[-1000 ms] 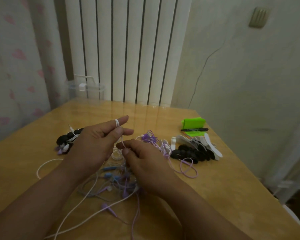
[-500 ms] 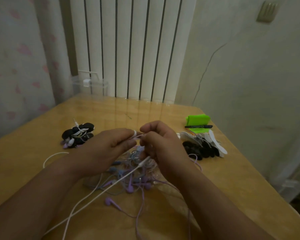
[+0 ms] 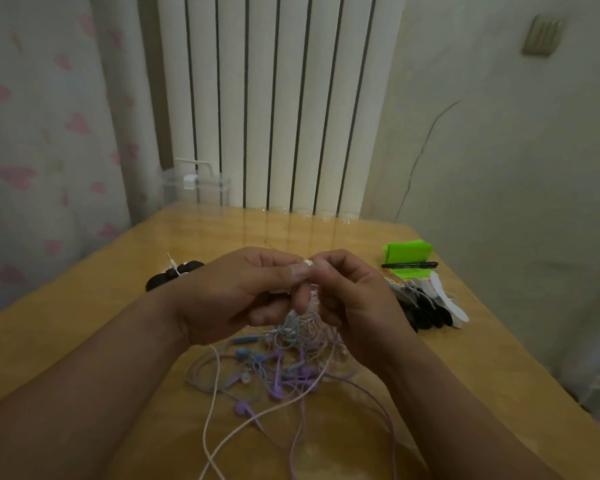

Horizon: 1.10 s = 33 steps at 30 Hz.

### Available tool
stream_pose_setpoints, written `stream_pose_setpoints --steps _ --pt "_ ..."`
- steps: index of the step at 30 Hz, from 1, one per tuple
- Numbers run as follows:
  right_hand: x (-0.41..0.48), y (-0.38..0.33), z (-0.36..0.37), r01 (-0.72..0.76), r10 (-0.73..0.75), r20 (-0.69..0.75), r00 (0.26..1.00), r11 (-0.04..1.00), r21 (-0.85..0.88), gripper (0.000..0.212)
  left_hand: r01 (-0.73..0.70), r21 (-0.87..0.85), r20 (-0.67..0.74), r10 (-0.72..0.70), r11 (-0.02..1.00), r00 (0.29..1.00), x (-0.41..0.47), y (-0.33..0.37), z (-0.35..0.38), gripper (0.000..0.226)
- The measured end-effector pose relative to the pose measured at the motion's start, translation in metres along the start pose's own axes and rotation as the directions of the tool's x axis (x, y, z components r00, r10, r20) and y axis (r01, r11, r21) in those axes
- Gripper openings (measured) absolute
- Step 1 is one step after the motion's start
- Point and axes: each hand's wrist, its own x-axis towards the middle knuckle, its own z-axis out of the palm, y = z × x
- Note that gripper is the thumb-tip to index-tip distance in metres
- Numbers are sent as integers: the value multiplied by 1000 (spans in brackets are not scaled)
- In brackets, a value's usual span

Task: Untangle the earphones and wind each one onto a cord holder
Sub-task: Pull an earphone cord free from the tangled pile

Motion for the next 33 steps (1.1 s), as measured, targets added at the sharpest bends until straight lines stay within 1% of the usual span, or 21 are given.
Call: stream_pose_setpoints --steps 2,3,4,5,7,8,10,13,14,16,18,20,22,23,25,27,28,30,33 --pt "-1 3 2 -23 23 -21 1000 999 -36 17 -58 -57 -128 50 997 990 5 -8 4 40" --pt "-1 5 4 -44 40 -42 998 994 -96 17 -83 -48 -213 71 995 974 7 -12 5 37" --pt "-1 9 6 -58 48 -62 997 983 -176 18 -104 -5 -297 98 995 950 8 -15 6 36" --pt "-1 13 10 -63 46 -69 997 961 -270 20 -126 76 -372 146 989 917 8 -18 7 34" --pt "-3 18 16 -56 39 -49 998 894 -445 22 -140 256 -470 250 956 846 8 -28 8 29" --pt "-4 18 19 -49 35 -36 999 858 -511 22 -127 325 -486 281 937 828 8 -33 8 28" --pt "-5 18 22 -38 32 -21 999 805 -592 18 -78 477 -458 323 875 828 8 -42 4 31" --pt "-6 18 22 -66 30 -65 997 755 -653 14 38 702 -395 344 711 852 3 -53 -6 37" --pt "-6 18 22 -66 8 -91 996 748 -660 10 69 740 -379 331 669 864 2 -53 -9 39" --pt "-7 16 21 -40 -45 -116 992 765 -643 5 93 772 -339 283 629 897 -2 -51 -13 39" --pt "-7 12 19 -14 -77 -124 989 793 -609 10 79 779 -287 241 622 927 -4 -47 -11 47" --pt "-6 6 14 4 -91 -129 987 831 -556 13 47 729 -223 173 682 959 -4 -40 -5 50" --pt "-5 1 7 4 -61 -117 991 902 -431 15 36 608 -152 72 793 986 -5 -32 0 38" --pt "-4 -1 5 -7 -27 -91 995 936 -351 14 45 514 -132 26 857 991 -7 -29 2 35" --pt "-5 -3 3 -37 34 -20 999 976 -215 11 45 354 -116 -4 934 993 -11 -25 2 34" --pt "-4 1 2 -56 60 20 998 986 -157 10 28 312 -140 17 950 990 -13 -23 -1 33" --pt "-3 2 3 -57 61 27 998 986 -156 11 16 333 -144 34 943 989 -14 -24 -3 33" --pt "-2 7 4 -44 48 21 999 983 -180 10 6 364 -148 52 931 988 -14 -24 -3 32" --pt "-2 9 3 -31 32 1 999 979 -204 9 -11 322 -139 59 947 988 -13 -24 -2 30"
